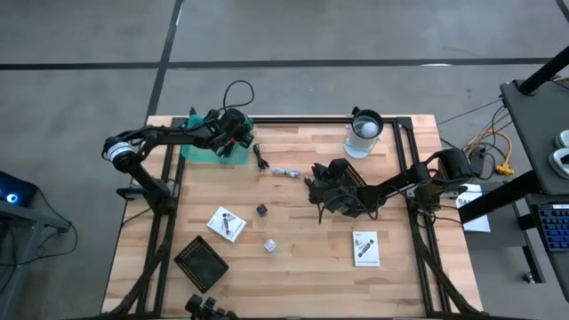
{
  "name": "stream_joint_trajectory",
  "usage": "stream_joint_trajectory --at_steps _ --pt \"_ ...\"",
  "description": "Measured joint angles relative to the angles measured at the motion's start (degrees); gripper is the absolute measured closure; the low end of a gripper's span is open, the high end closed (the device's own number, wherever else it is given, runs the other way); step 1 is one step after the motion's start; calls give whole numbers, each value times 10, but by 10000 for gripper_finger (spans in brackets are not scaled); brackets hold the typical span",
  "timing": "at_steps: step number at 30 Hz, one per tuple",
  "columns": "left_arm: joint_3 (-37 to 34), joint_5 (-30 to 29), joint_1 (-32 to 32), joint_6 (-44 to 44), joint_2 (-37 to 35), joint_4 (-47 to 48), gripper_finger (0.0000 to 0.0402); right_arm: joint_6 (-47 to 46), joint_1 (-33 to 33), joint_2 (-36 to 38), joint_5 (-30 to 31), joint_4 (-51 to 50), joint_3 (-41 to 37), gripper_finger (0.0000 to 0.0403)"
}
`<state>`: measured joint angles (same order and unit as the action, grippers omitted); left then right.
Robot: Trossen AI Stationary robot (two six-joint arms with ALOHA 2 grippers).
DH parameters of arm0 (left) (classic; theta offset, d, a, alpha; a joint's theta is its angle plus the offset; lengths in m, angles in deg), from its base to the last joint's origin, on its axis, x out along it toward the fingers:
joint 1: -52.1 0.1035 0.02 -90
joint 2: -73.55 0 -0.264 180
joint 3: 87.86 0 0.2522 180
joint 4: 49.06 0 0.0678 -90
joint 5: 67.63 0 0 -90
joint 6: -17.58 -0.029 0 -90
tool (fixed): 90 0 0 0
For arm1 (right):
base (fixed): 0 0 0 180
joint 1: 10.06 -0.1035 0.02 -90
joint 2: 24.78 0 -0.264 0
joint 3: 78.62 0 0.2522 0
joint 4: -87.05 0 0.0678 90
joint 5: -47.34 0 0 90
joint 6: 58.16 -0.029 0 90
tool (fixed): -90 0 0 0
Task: Pick and place items into bin
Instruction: Put the bottom black charger cable into the green bin
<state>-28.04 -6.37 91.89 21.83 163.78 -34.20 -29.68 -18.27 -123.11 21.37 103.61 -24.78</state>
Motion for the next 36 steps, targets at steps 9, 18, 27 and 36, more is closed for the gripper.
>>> stream_joint_trajectory --at_steps 9,18,27,36 --pt "-4 38 -4 -3 -10 -14 245 0 0 0 0 0 0 342" --pt "-46 51 -58 -79 -45 -136 245 -3 0 0 0 -1 0 342" --pt "-88 258 -108 -106 -107 -202 245 -5 0 0 0 -1 0 342" --pt "-192 480 -133 -127 -127 -405 245 -11 0 0 0 0 0 342"
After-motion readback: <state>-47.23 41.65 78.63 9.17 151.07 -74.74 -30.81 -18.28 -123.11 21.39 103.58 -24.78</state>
